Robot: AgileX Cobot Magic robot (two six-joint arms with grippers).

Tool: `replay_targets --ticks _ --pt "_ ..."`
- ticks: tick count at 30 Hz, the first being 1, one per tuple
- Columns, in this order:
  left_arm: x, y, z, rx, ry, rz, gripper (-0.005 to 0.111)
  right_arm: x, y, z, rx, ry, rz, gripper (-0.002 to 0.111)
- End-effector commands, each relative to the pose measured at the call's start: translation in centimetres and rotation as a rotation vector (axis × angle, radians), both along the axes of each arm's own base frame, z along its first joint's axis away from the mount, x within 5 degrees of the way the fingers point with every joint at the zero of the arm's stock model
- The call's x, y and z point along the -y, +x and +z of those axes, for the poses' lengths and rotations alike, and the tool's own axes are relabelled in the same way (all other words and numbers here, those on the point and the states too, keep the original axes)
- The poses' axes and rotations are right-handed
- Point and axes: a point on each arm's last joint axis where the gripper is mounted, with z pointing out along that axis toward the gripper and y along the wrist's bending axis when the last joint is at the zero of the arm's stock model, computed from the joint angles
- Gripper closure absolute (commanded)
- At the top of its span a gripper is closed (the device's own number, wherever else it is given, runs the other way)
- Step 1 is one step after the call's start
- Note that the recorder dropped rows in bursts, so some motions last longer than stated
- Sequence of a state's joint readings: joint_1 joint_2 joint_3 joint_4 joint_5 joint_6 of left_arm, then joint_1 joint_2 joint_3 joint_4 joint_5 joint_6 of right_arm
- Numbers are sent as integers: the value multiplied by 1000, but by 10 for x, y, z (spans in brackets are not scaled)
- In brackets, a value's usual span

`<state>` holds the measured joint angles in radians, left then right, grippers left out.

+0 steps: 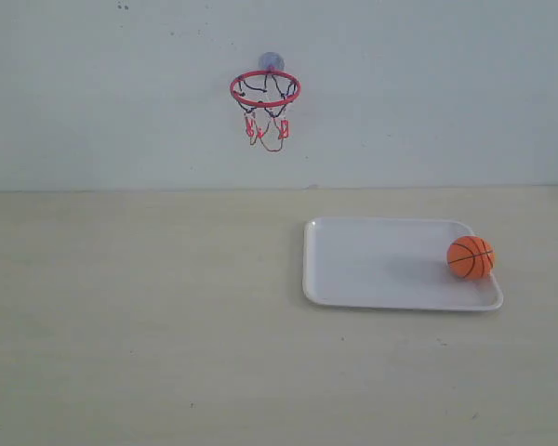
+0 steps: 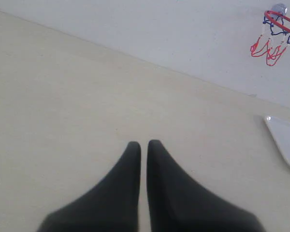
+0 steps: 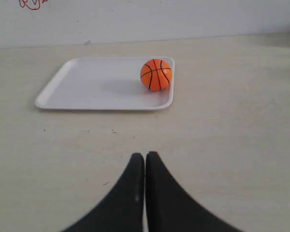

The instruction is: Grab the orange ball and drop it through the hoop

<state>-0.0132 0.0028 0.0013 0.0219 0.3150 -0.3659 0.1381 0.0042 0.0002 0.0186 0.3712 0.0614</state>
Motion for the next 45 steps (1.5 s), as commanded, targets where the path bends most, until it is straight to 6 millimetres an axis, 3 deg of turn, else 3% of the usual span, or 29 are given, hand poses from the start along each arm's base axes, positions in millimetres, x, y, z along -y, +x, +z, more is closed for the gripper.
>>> replay_targets --ticks 1,13,19,24,28,31,36,40,45 --pt "0 0 1 13 1 -8 103 0 1 3 41 -38 8 109" --pt "0 0 1 13 1 -8 103 1 0 52 577 63 -7 109" --pt "0 0 1 13 1 -8 103 5 -26 93 1113 157 -10 109" --pt "0 0 1 13 1 -8 103 16 -39 130 1184 298 -84 109" --pt "0 0 1 13 1 -8 103 11 -20 156 897 279 -65 109" --pt "0 0 1 13 1 -8 103 1 11 161 592 171 -27 109" --pt "0 0 1 13 1 -8 103 -11 60 131 144 151 0 109" --pt "0 0 1 13 1 -8 103 -19 76 93 -278 277 -37 109" --pt "0 0 1 13 1 -8 103 -25 99 68 -613 231 -48 109"
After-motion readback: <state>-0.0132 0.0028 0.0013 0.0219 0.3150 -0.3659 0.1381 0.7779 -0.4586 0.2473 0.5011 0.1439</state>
